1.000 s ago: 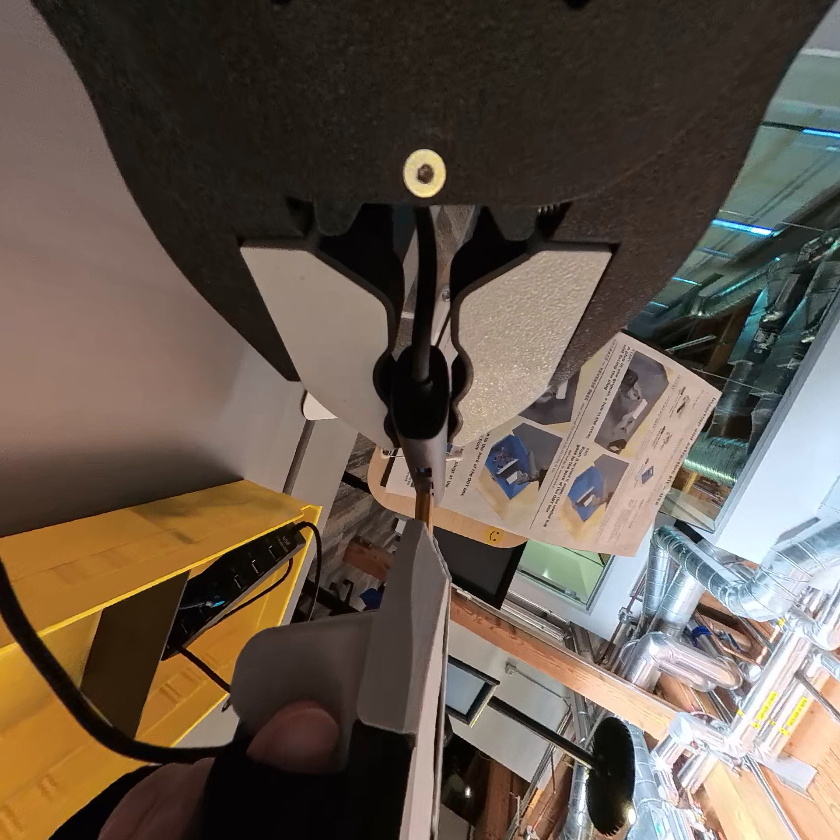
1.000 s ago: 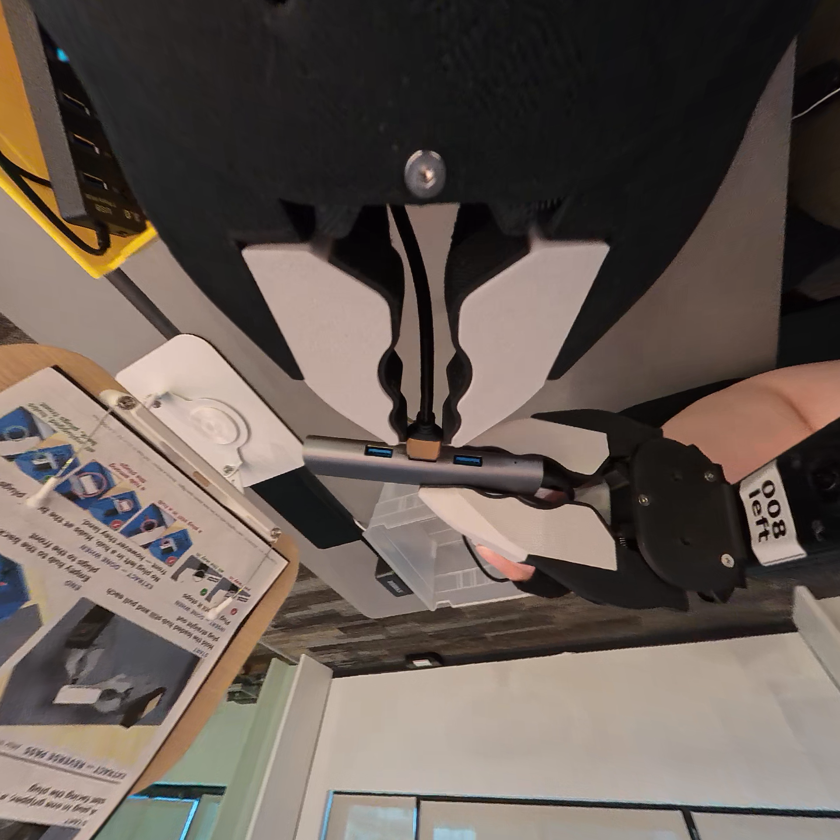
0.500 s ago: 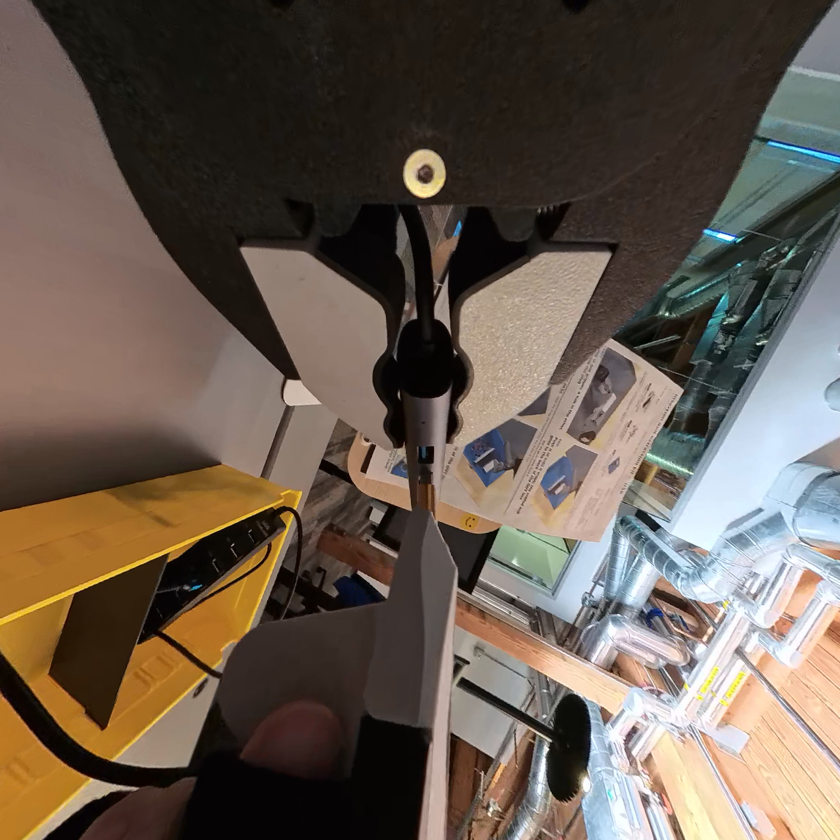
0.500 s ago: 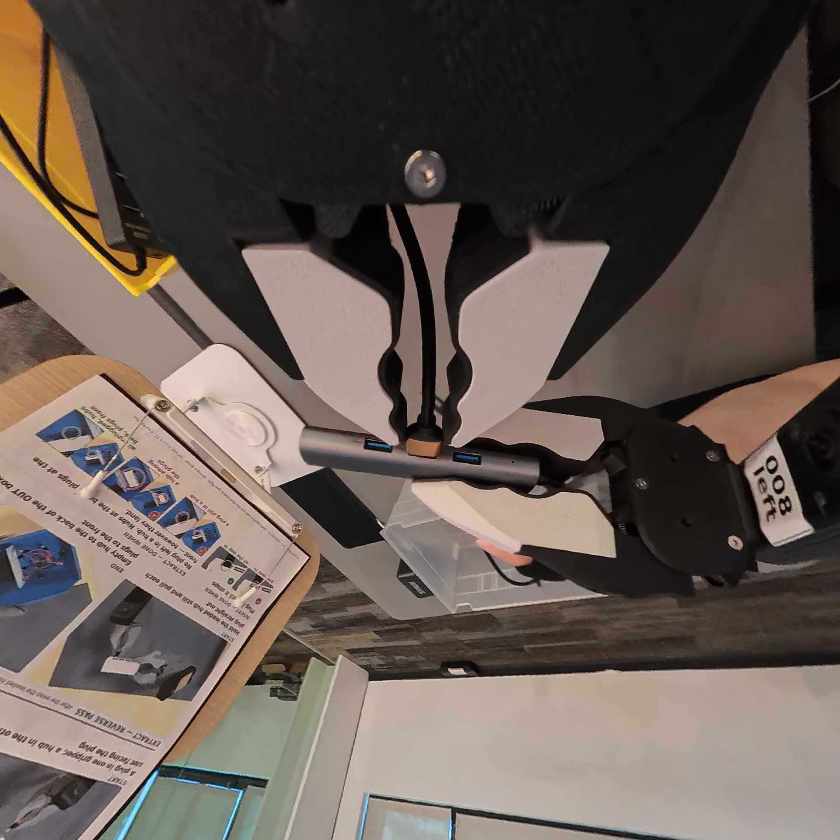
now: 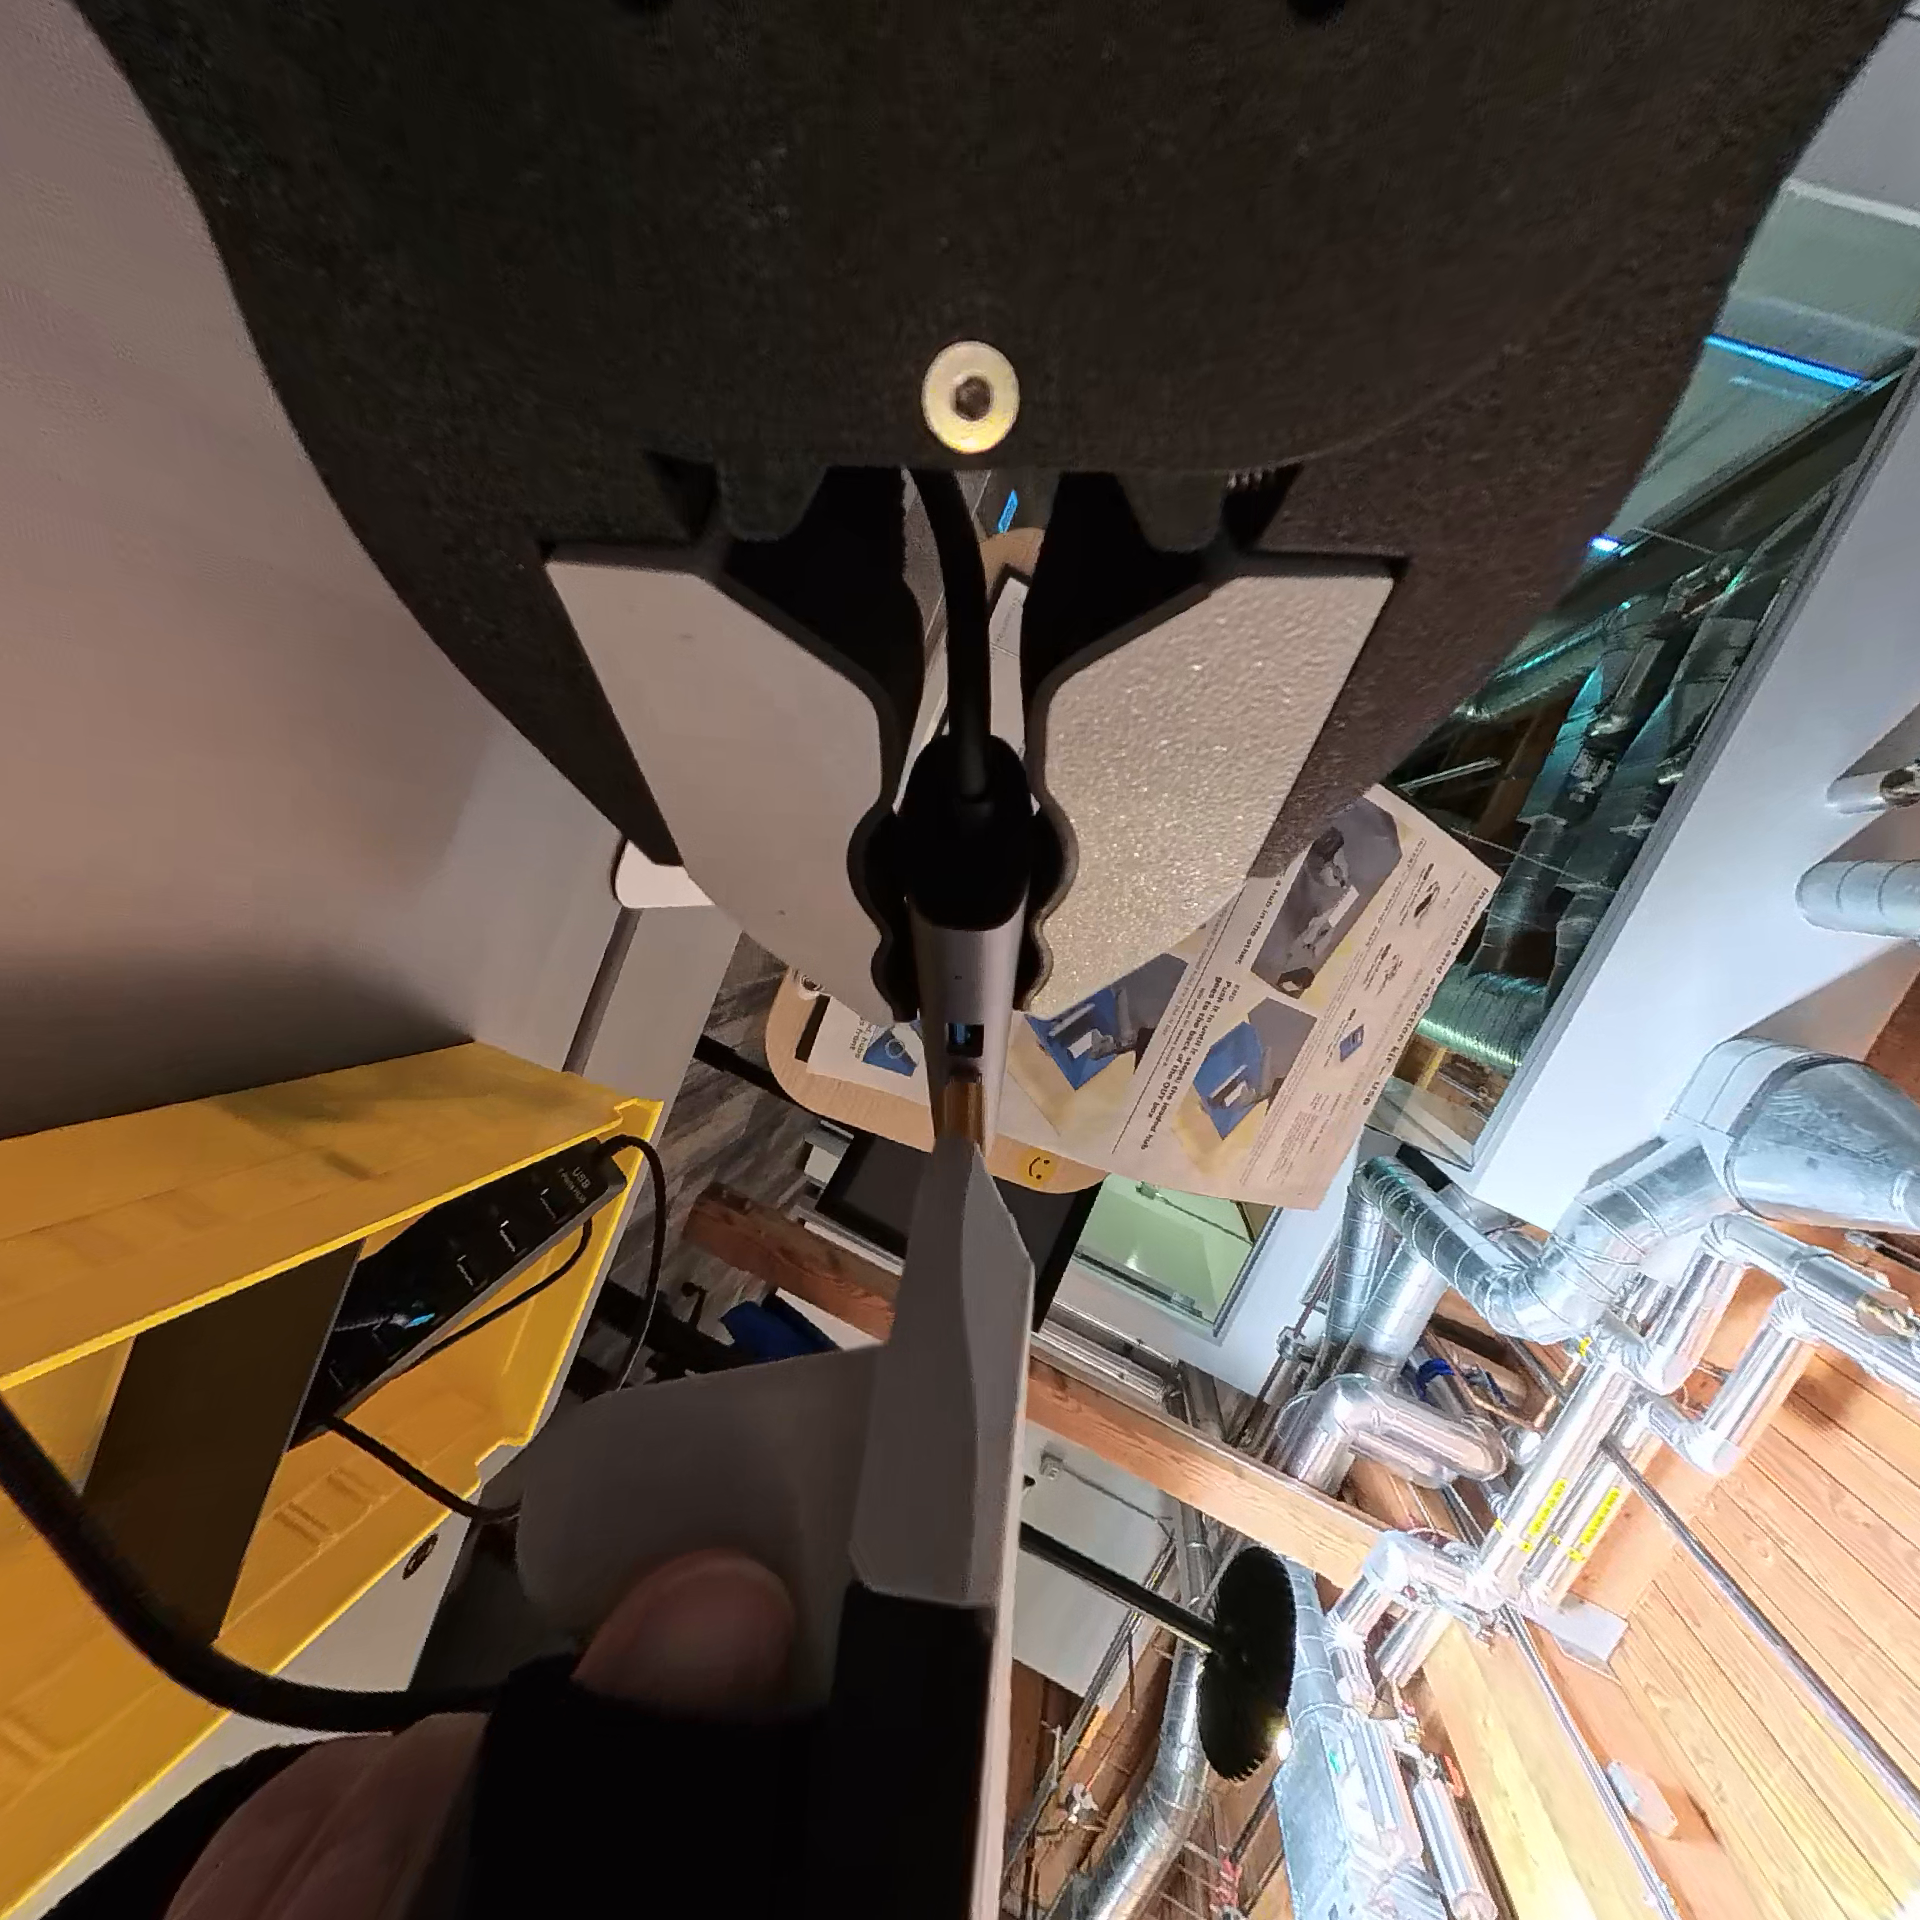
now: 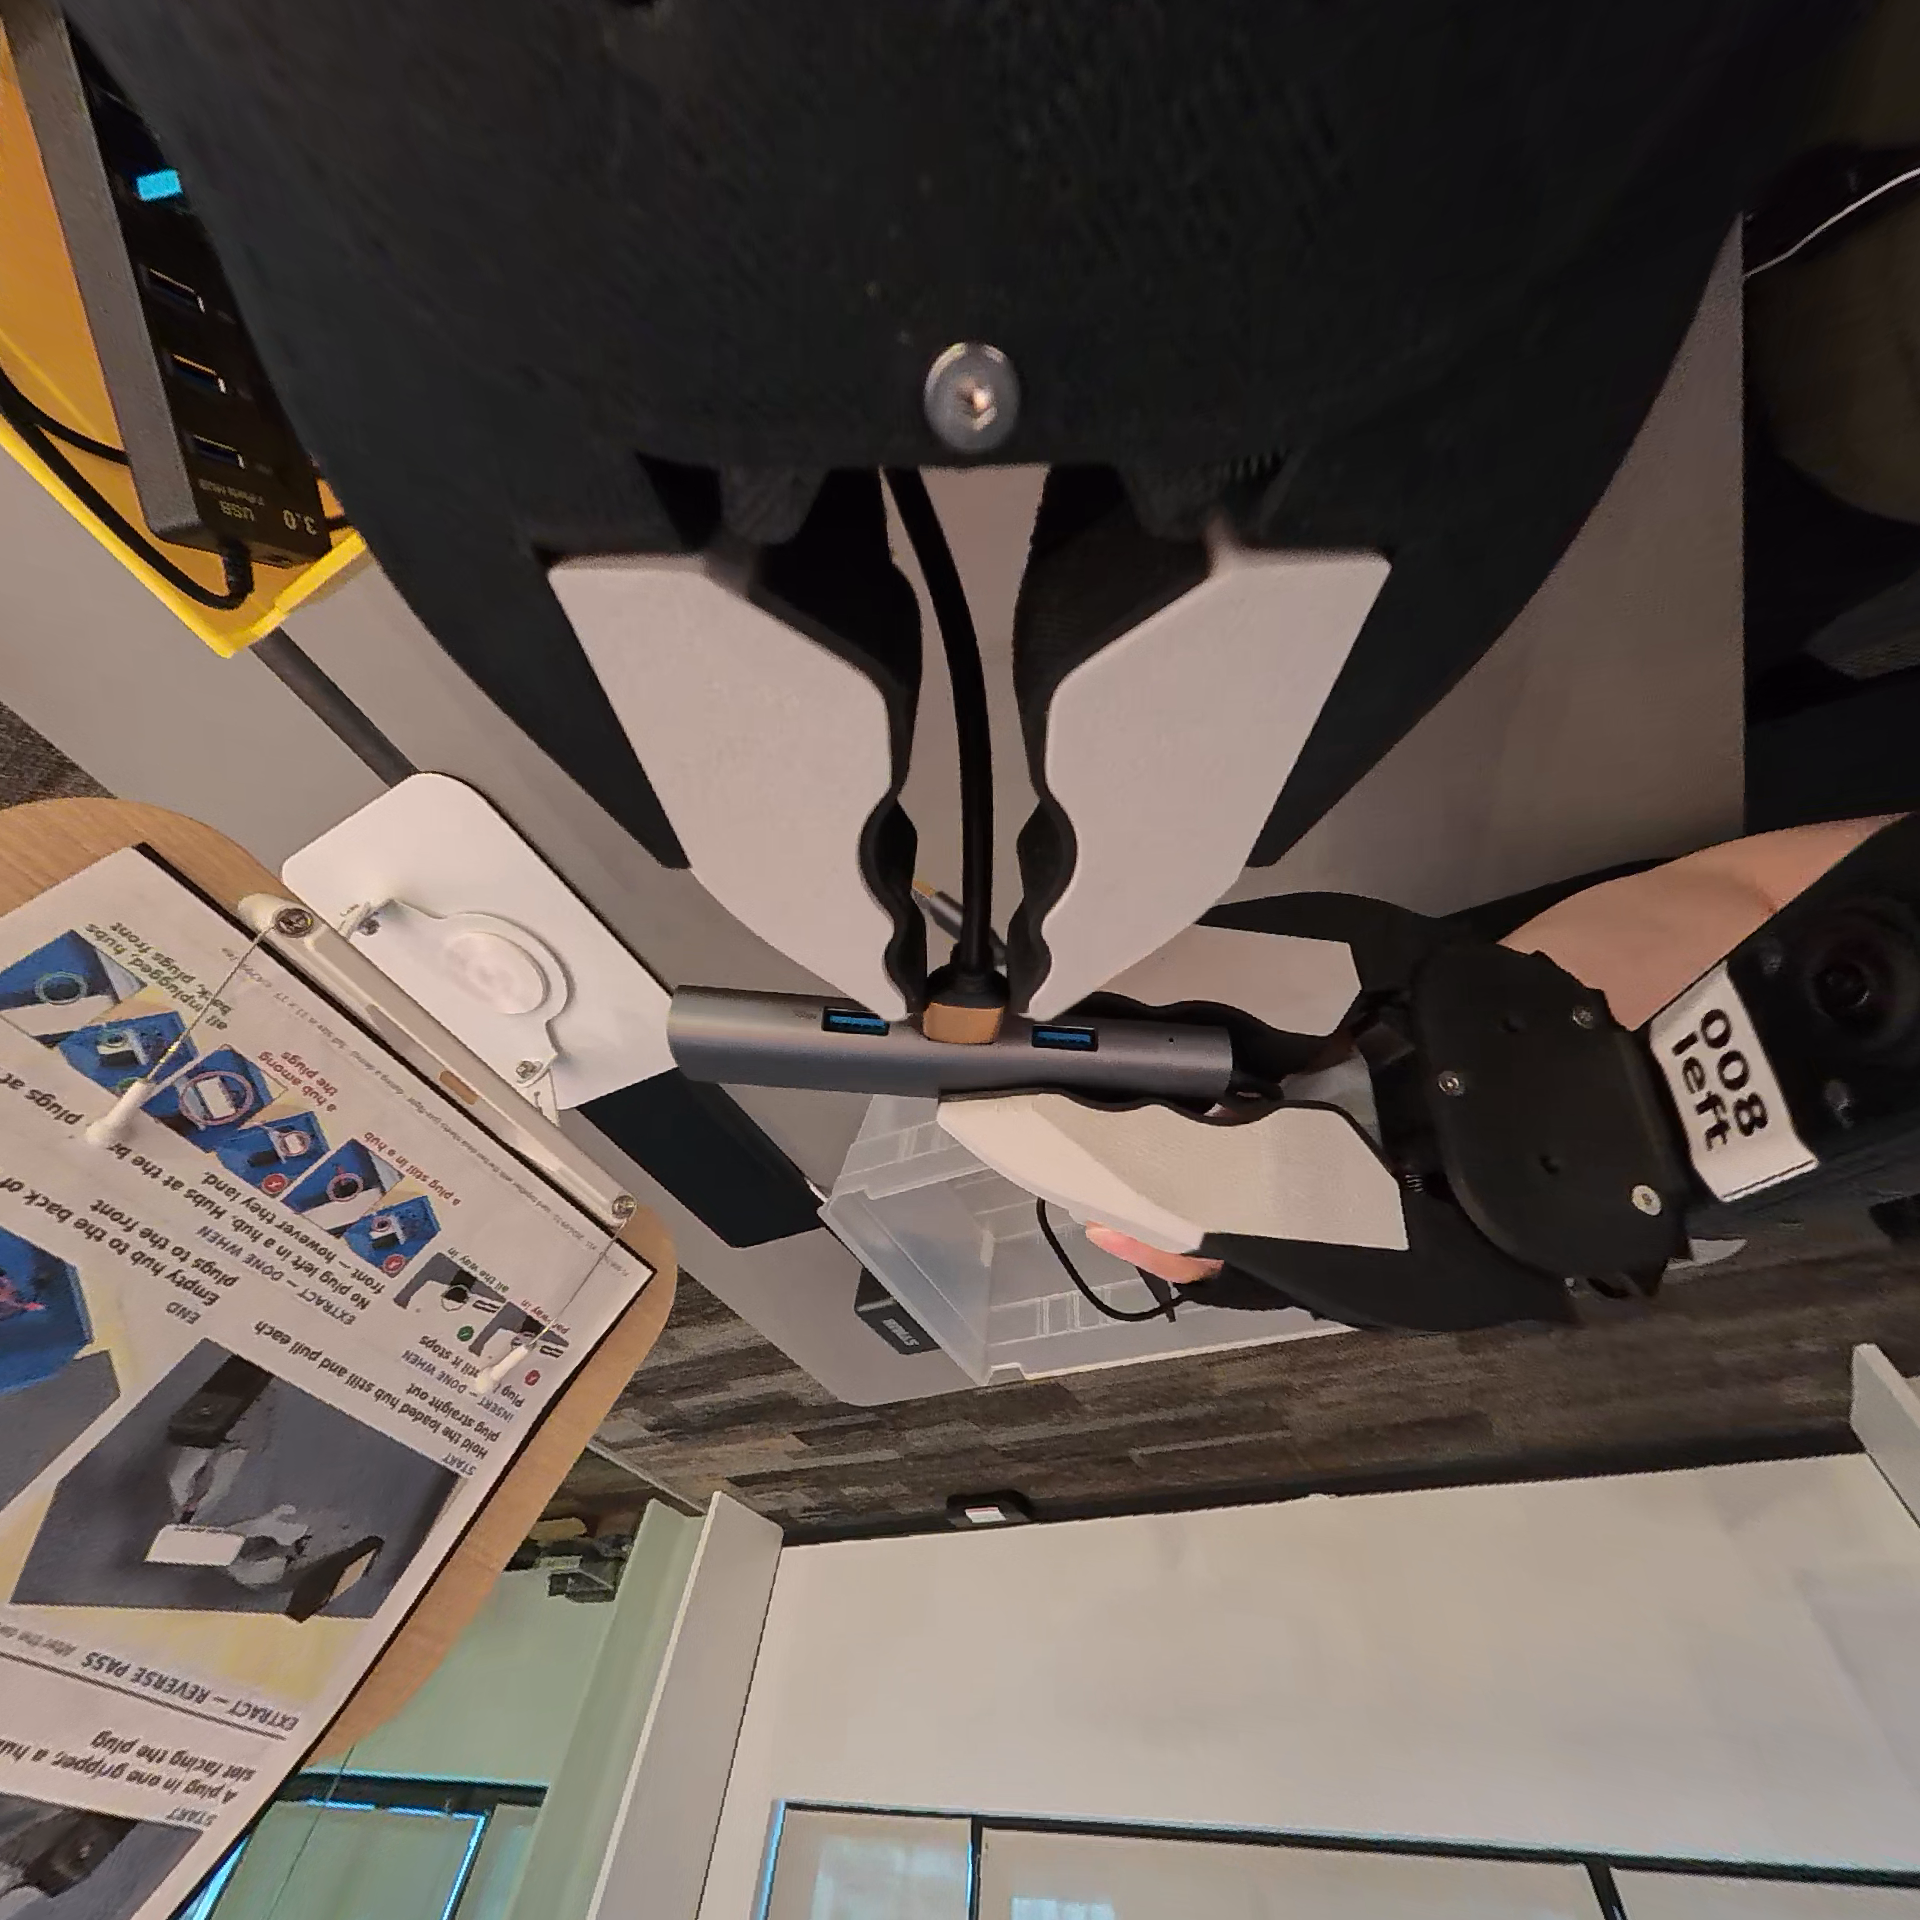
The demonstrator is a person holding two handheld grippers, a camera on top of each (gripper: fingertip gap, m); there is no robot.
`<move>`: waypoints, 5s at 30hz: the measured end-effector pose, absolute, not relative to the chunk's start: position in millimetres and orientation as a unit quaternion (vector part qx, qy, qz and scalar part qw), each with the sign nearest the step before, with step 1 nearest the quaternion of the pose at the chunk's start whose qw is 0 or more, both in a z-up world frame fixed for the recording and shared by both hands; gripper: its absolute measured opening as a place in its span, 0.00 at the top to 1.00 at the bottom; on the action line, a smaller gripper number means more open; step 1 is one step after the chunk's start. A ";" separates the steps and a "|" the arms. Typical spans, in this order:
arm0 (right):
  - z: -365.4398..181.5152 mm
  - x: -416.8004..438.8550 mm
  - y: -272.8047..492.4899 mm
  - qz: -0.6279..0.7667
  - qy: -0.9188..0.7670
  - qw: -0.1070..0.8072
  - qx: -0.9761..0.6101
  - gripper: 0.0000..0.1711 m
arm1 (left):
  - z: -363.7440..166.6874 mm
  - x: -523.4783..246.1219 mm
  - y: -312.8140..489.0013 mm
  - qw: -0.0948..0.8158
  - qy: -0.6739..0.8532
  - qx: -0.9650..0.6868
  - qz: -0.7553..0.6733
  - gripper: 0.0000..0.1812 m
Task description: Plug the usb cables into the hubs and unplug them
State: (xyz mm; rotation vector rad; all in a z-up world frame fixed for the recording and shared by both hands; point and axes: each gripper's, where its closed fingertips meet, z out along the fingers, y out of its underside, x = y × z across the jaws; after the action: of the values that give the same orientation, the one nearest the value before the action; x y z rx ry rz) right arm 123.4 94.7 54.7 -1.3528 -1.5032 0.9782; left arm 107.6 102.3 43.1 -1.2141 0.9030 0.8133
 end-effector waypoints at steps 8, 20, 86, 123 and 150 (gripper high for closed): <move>55.2 121.9 95.8 0.398 -0.594 0.436 -0.547 0.91 | 42.8 106.9 103.0 0.650 0.392 -0.540 0.364 0.91; 88.7 157.2 89.3 0.423 -0.614 0.454 -0.488 0.87 | 38.1 105.1 103.5 0.651 0.425 -0.552 0.302 0.91; -55.7 276.1 295.5 0.476 -0.527 0.290 -0.641 0.90 | 40.8 67.7 88.0 0.649 0.406 -0.638 0.078 0.86; -92.1 335.8 357.8 0.310 -0.317 0.222 -0.868 0.89 | 15.3 57.8 100.2 0.594 0.414 -0.683 0.095 0.86; -151.4 384.6 312.2 0.147 -0.293 0.045 -0.944 0.96 | -110.9 -278.7 -73.8 0.210 -0.266 -0.932 0.124 0.71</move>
State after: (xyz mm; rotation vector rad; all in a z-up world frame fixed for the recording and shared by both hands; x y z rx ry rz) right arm 384.6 312.2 -151.4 -2.8827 -0.8946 0.4496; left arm -278.7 -73.8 -110.9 -2.5920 -0.7393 0.3454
